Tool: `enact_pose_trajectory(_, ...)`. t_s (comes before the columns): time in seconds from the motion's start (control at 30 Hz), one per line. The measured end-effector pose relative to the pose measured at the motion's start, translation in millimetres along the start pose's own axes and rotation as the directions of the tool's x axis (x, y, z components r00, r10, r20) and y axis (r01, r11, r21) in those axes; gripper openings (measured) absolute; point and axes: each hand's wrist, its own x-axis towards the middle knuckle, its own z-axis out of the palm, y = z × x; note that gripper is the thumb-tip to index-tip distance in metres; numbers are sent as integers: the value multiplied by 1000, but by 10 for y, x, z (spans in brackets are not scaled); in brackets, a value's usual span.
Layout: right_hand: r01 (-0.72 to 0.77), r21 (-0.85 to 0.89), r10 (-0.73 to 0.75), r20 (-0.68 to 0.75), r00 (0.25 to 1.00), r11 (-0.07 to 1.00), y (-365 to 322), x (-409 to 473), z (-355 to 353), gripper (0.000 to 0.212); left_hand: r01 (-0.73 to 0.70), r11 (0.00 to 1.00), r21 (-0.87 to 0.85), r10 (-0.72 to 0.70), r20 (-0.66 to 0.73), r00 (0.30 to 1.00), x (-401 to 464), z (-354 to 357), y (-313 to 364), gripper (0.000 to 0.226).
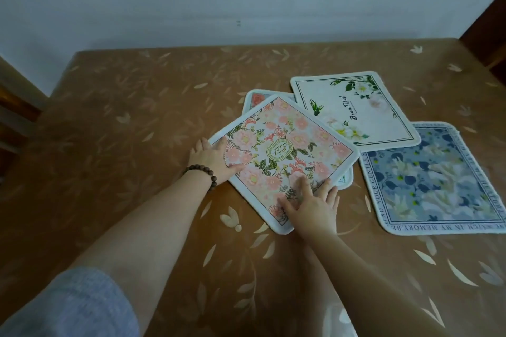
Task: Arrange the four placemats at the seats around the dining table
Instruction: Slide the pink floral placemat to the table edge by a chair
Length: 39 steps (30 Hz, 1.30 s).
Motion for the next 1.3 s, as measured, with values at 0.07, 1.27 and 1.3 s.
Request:
enact_pose_trajectory(0.07,6,25,-6,-10,1000,1000,-4,-8,-9,77,-16,1000,-4,16,-61,998,-31,-21,-14,90)
enact_pose_trajectory(1.27,314,40,-315,233,920,948,-381,-1974,474,108,248,940,-233,-228,109,968,-3446,998,-1576,106)
enact_pose_trajectory(1.3,311,17,-306,233,923,950,-375,-2052,498,115,219,946,-240,-184,159,970,-3445,1020,-1553,114)
